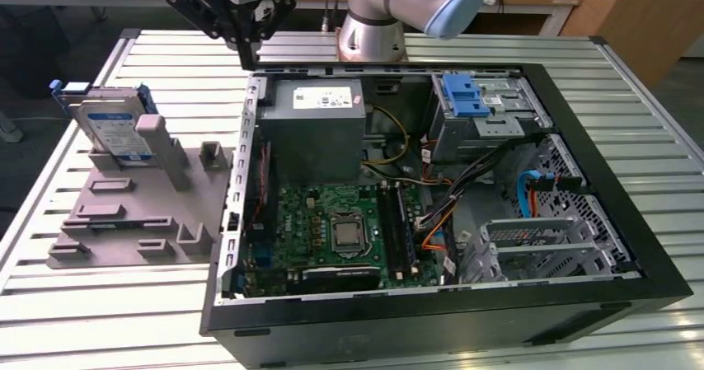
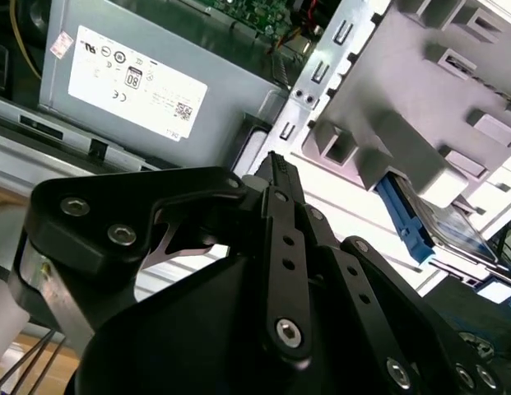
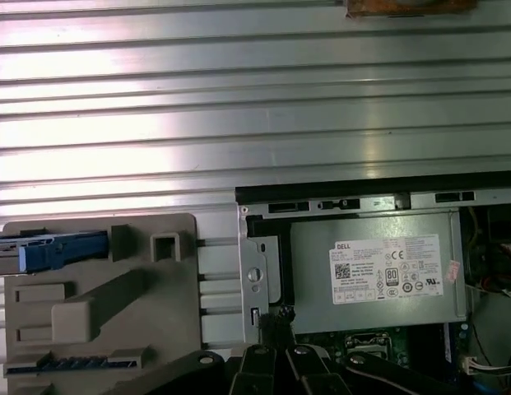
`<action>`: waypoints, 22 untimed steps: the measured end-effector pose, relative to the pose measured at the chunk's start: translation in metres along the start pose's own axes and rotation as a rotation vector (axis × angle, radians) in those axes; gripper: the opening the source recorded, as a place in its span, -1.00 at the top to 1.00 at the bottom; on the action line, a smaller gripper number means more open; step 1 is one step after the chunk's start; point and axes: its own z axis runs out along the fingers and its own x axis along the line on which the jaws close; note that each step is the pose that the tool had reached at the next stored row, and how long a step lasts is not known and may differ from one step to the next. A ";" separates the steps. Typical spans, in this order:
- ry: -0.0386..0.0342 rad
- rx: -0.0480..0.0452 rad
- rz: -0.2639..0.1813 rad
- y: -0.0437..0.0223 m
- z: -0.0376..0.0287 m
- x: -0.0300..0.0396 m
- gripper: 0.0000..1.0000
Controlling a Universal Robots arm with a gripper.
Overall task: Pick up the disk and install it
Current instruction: 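Reach for the disk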
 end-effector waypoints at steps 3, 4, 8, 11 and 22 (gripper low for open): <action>0.0006 -0.0001 0.000 0.0013 0.0003 0.0066 0.79; 0.0009 -0.0001 0.000 0.0016 0.0003 0.0088 0.79; 0.0017 -0.0001 0.000 0.0038 0.0014 0.0169 0.79; 0.0028 0.0005 0.000 0.0066 0.0029 0.0215 0.79; 0.0302 0.0043 0.002 0.0095 0.0056 0.0451 0.79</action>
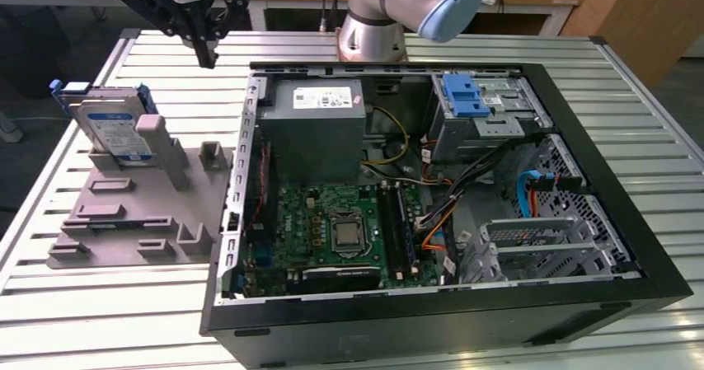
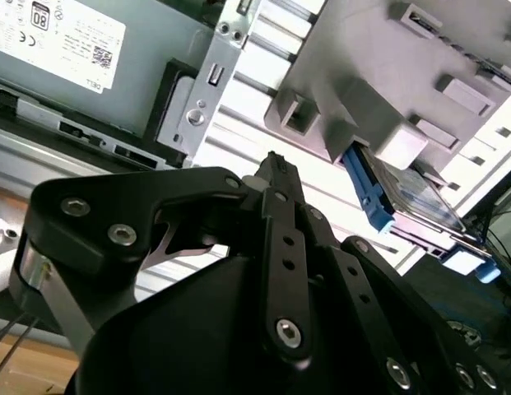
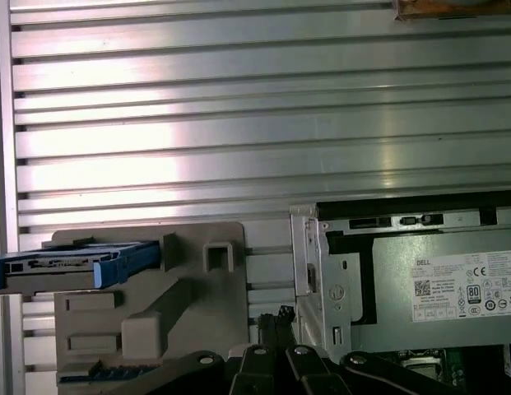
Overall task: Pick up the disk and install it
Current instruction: 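Reach for the disk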
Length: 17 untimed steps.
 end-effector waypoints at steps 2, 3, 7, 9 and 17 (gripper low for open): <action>0.0011 0.0000 0.000 0.0003 0.0003 0.0017 0.79; 0.0012 0.0001 0.000 0.0002 0.0002 0.0017 0.79; 0.0013 0.0002 0.000 0.0002 0.0002 0.0018 0.79; 0.0014 0.0002 0.000 0.0001 0.0002 0.0036 0.79; 0.0014 0.0006 0.000 -0.0002 0.0006 0.0209 0.79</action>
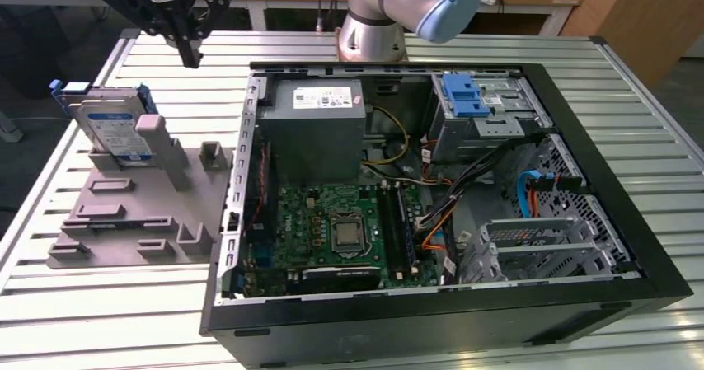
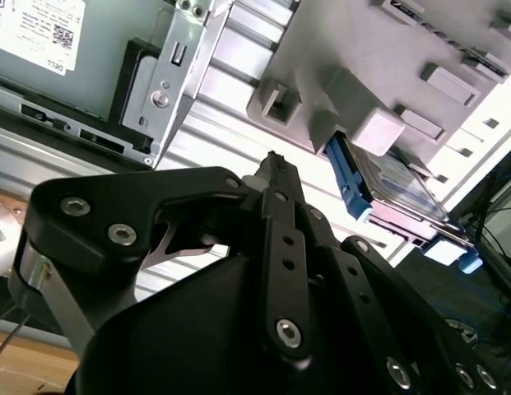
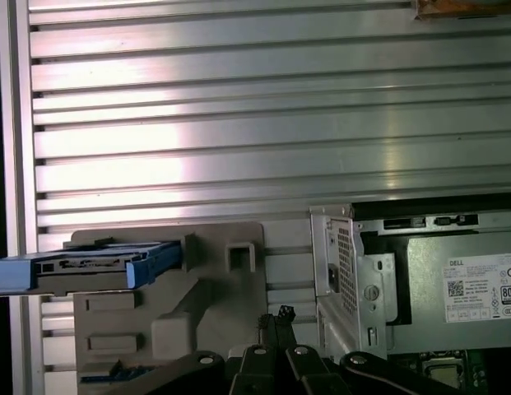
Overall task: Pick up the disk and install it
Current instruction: 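Reach for the disk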
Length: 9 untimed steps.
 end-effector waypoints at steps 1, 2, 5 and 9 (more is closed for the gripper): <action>-0.0001 0.0000 0.000 -0.0001 0.0001 0.0022 0.79; -0.0001 -0.0001 0.000 -0.0001 0.0002 0.0044 0.79; -0.0001 0.0000 0.000 0.0000 0.0006 0.0111 0.79; 0.0000 0.0001 0.000 0.0006 0.0011 0.0214 0.79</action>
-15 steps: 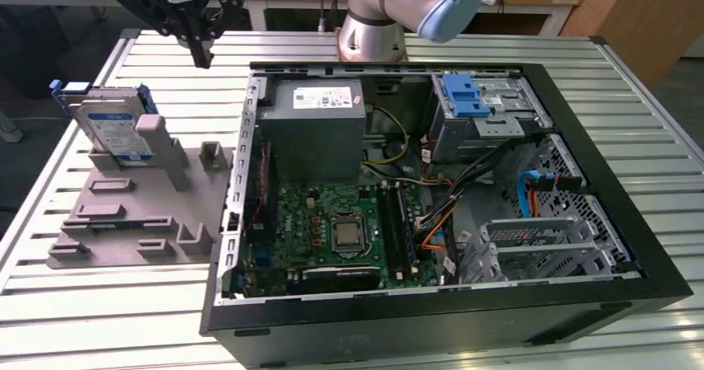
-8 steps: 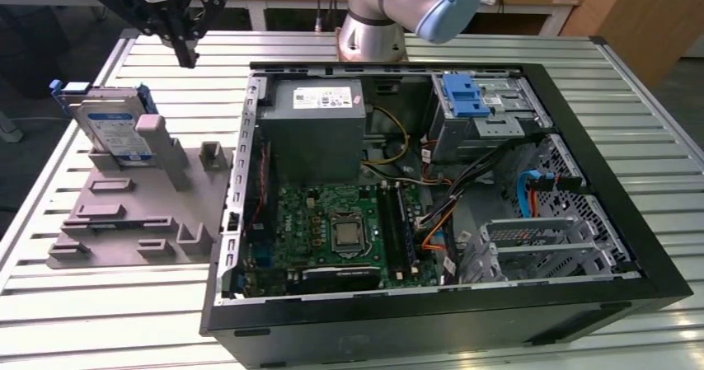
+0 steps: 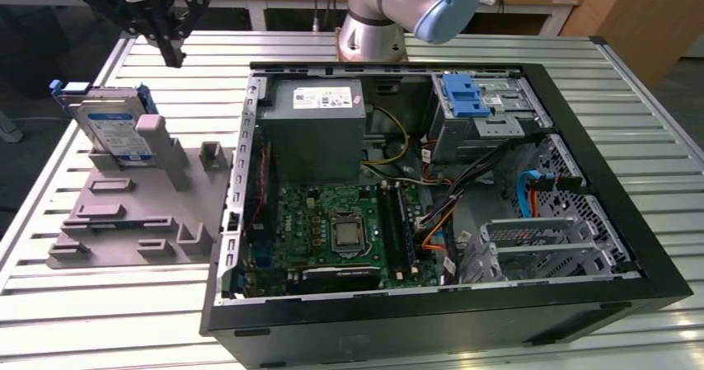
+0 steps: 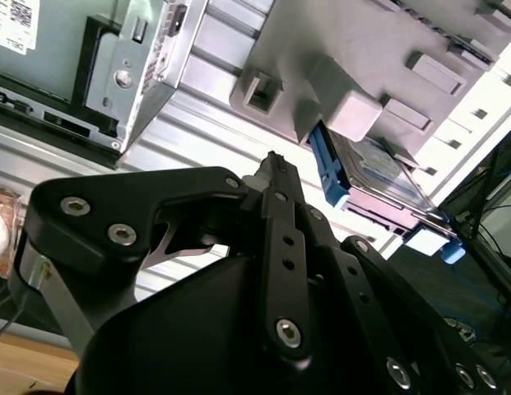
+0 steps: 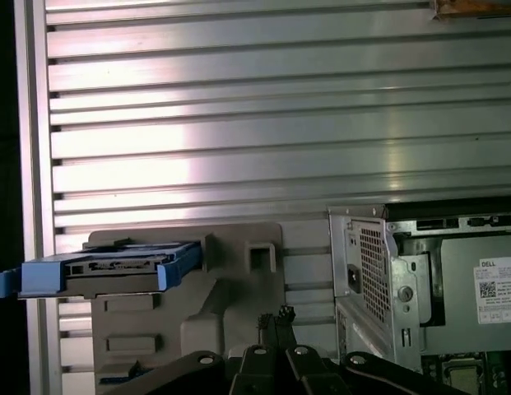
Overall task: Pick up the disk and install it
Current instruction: 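Reach for the disk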
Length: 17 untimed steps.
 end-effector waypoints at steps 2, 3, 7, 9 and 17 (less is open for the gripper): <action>-0.0001 0.0000 0.000 0.0005 0.0005 0.0059 0.79; -0.0001 0.0001 0.000 0.0007 0.0007 0.0085 0.79; -0.0001 0.0001 0.000 0.0007 0.0008 0.0115 0.79; 0.0000 0.0002 0.000 0.0006 0.0007 0.0117 0.79; -0.0001 0.0001 0.000 0.0014 0.0012 0.0254 0.79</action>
